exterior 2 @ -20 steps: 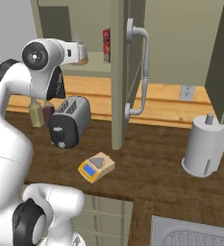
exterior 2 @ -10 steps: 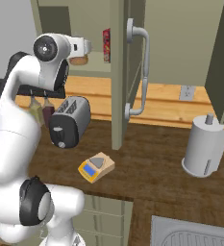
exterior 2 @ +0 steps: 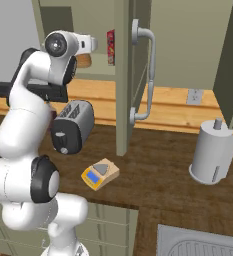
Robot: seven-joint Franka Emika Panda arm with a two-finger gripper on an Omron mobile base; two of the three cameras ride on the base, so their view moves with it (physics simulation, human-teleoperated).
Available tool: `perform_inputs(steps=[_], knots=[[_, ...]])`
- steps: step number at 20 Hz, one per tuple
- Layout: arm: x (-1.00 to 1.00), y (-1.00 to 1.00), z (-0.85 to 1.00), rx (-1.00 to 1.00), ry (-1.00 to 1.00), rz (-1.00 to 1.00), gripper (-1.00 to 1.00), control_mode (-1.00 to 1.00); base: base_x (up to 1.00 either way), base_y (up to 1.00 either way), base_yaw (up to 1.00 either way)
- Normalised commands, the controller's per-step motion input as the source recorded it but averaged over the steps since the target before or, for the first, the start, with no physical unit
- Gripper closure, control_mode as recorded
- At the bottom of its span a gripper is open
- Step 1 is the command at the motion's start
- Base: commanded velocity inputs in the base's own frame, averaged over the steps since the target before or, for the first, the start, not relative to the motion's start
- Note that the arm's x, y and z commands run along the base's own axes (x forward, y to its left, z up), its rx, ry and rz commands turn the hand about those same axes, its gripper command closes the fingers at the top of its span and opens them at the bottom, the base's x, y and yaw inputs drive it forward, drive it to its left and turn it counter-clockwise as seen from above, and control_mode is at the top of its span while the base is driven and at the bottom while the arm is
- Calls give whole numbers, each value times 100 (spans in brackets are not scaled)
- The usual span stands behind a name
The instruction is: Pick the honey bottle and place it on the digital scale for weighing, and close the cabinet.
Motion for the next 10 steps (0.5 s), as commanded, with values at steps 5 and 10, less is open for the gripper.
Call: perform_inputs(steps=[5, 10], knots=[[45, 9, 0, 0, 1, 0, -100, -100, 0, 0, 0], [31, 0, -10, 0, 0, 1, -100, -100, 0, 0, 0]])
